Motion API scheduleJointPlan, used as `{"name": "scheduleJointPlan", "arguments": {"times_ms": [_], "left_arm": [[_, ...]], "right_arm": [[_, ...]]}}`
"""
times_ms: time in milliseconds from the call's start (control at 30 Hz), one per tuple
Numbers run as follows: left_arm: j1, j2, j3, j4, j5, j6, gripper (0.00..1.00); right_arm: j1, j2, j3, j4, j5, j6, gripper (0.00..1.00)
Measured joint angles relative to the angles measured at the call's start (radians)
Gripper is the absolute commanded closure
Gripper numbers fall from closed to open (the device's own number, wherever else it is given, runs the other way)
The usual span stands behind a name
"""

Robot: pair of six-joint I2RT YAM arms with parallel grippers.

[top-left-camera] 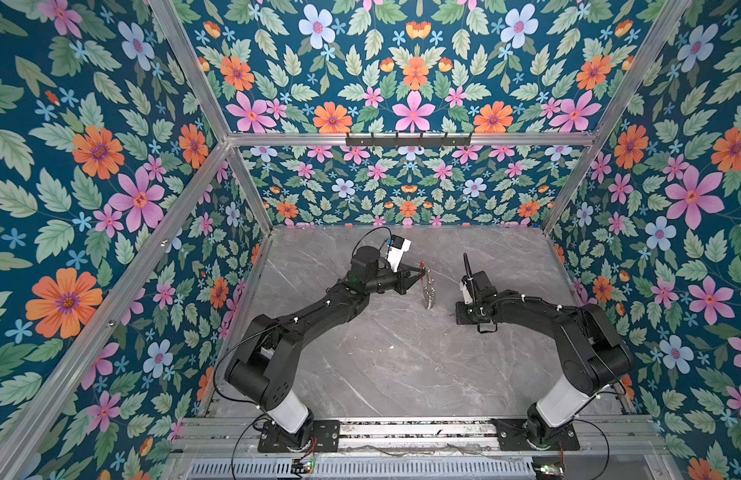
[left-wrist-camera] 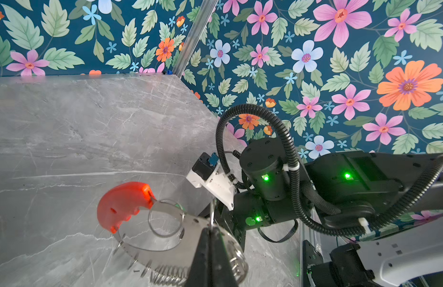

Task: Attach keys to a key ring
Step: Pick up the key from the center of the table.

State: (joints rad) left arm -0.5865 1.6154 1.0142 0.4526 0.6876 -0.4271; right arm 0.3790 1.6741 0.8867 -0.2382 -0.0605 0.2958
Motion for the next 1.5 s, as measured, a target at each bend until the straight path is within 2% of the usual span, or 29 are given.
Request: {"name": "scheduleJointPlan", "arguments": {"times_ms": [500, 767, 900, 967, 1233, 1333, 1500], "left_arm": [[0.0, -0.004, -0.006, -0.002, 0.0, 0.007, 1.0], [0.002, -0.031, -0.01, -0.019, -0.057, 0.088, 1.0], [0.002, -0.073, -0.045, 0.012, -0.109, 0.155, 1.0], [0.003, -0.09, -0.06, 0.04, -0.124, 0.198, 1.0], [0.003, -0.131, -0.076, 0.098, -0.132, 0.369, 1.0], [0.004, -0.131, -0.055, 0.083, -0.09, 0.425, 1.0], [0.004, -0.138, -0.056, 0.059, -0.044, 0.517, 1.0]], "right_arm": [[0.012, -0.068, 0.031, -0.039, 0.03, 0.009, 1.0], [0.013, -0.292, -0.066, 0.051, 0.037, -0.025, 1.0], [0.011, -0.38, -0.019, 0.037, 0.028, -0.047, 1.0], [-0.003, -0.407, 0.033, 0.021, -0.029, -0.045, 1.0], [-0.026, -0.434, 0.108, 0.056, -0.43, -0.036, 1.0], [-0.025, -0.433, 0.116, 0.062, -0.513, -0.037, 1.0], [0.004, -0.434, 0.144, 0.045, -0.557, -0.057, 1.0]]}}
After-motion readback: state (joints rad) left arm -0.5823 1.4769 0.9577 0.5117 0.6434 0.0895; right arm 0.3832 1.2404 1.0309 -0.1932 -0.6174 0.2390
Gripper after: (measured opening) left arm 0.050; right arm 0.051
